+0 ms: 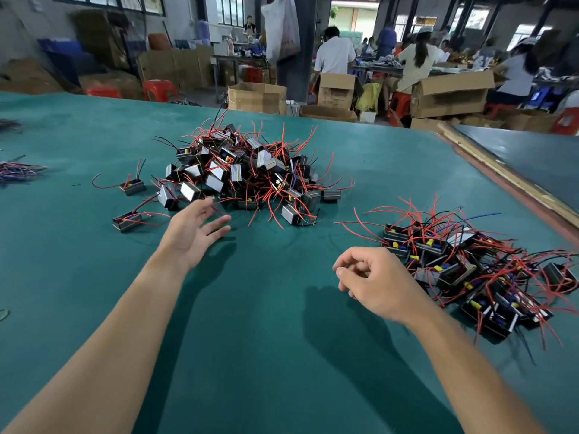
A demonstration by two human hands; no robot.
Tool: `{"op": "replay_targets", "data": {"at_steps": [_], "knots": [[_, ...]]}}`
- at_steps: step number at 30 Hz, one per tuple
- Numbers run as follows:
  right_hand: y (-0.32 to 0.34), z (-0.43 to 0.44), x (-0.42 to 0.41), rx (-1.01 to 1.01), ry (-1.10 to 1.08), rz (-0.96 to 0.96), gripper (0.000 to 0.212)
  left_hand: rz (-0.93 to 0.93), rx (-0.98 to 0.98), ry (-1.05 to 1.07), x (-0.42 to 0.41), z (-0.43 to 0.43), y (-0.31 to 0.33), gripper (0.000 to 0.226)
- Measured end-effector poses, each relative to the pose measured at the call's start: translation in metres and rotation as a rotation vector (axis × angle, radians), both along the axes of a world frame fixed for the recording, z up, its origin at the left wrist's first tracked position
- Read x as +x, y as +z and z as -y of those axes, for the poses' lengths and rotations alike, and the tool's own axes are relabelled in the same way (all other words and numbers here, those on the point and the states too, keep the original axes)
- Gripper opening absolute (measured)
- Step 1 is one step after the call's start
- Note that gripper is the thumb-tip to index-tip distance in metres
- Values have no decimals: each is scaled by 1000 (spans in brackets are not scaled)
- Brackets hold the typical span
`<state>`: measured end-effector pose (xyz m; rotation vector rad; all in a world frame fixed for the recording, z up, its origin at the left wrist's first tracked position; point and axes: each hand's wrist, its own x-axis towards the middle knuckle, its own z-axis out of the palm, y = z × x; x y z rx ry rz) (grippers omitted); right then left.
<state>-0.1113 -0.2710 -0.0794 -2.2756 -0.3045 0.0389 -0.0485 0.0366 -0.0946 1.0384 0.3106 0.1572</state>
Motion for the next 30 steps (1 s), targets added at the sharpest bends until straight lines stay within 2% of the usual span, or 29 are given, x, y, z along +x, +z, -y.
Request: {"op": "replay_targets", "data": {"at_steps": [3, 17, 20, 25, 30], "knots": [[1, 0, 1, -6, -5, 4, 17, -9, -97, 1, 0, -4, 1, 52], [0, 0, 1, -47, 7, -22, 17, 17, -270, -96, -4, -13, 1, 46], [0, 0, 1, -50, 3, -20, 17, 5, -222, -53, -4, -15, 0, 38], [-1, 0, 1, -70, 9, -30, 17, -50, -12, 139, 1, -9, 1, 27], [-1, 0, 1, -81, 3, -36, 17, -138, 57, 232, -1, -8, 3, 17]]}}
